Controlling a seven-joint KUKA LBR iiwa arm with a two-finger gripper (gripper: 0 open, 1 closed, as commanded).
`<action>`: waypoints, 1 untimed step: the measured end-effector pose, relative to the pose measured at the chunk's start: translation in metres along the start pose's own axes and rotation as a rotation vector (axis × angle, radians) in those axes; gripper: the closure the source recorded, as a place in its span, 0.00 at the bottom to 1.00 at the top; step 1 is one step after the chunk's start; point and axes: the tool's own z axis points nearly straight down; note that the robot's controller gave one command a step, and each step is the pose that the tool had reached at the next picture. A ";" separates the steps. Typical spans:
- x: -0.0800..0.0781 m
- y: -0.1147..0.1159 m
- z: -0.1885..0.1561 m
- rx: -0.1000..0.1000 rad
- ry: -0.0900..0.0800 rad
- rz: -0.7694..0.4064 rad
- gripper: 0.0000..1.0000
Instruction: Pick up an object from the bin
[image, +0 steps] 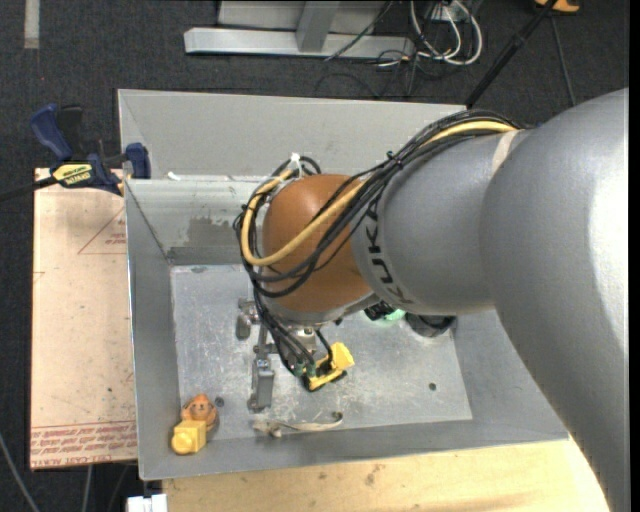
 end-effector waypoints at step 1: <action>-0.002 -0.001 -0.004 -0.002 -0.007 0.003 0.00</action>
Offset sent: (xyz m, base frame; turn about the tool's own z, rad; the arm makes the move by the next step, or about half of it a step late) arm 0.0096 -0.0936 -0.0599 -0.0723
